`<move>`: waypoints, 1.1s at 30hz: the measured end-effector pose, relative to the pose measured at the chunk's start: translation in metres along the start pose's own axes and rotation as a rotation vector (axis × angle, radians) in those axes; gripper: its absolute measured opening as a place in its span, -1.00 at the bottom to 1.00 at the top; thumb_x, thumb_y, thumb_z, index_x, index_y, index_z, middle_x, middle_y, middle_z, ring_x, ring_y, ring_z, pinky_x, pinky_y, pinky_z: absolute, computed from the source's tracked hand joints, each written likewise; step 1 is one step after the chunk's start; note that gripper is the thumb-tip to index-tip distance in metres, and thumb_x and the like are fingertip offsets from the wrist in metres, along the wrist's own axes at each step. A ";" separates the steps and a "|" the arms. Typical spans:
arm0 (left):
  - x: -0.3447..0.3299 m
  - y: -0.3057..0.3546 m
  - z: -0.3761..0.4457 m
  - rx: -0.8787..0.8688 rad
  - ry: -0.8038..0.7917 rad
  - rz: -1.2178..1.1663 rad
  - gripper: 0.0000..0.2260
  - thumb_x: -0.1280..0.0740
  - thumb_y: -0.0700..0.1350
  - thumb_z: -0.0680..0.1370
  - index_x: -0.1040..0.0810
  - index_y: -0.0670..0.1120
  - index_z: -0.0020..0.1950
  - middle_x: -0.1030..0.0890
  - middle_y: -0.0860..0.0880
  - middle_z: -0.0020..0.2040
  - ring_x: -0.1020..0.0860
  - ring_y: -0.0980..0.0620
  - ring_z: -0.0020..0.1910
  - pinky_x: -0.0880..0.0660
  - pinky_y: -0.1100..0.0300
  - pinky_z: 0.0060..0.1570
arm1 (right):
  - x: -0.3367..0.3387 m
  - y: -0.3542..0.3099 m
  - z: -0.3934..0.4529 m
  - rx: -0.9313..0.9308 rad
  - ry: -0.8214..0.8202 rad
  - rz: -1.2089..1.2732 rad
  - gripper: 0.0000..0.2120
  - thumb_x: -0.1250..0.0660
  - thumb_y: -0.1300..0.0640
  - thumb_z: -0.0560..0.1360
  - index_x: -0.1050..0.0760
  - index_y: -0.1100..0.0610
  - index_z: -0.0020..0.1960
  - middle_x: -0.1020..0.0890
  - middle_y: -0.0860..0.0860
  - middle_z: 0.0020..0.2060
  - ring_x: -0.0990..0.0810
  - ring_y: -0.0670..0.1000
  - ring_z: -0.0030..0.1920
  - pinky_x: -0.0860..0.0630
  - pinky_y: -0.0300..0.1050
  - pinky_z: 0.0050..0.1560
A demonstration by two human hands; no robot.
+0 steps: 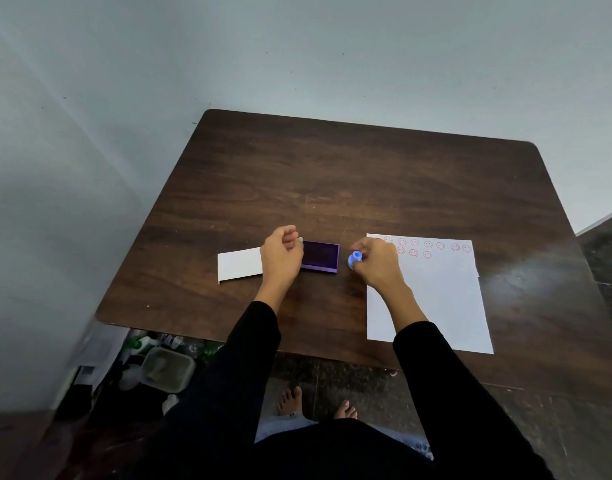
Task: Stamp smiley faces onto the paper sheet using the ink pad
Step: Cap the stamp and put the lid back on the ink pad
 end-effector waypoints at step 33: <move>0.086 -0.047 -0.043 0.153 0.340 -0.029 -0.53 0.06 0.13 0.63 -0.38 -0.14 0.32 -0.53 -0.12 0.25 -0.37 -0.12 0.33 -0.03 -0.12 0.48 | -0.108 -0.116 -0.046 0.223 -0.195 -0.084 -0.59 -0.23 0.30 0.47 -0.35 0.28 0.31 -0.49 0.22 0.23 -0.45 0.21 0.24 -0.42 0.04 0.21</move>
Point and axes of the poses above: each hand's wrist, its own z-axis towards the middle knuckle, its own x-axis out of the back of the hand, y = z × x, the point moved 2 cm from there along z, towards the middle knuckle
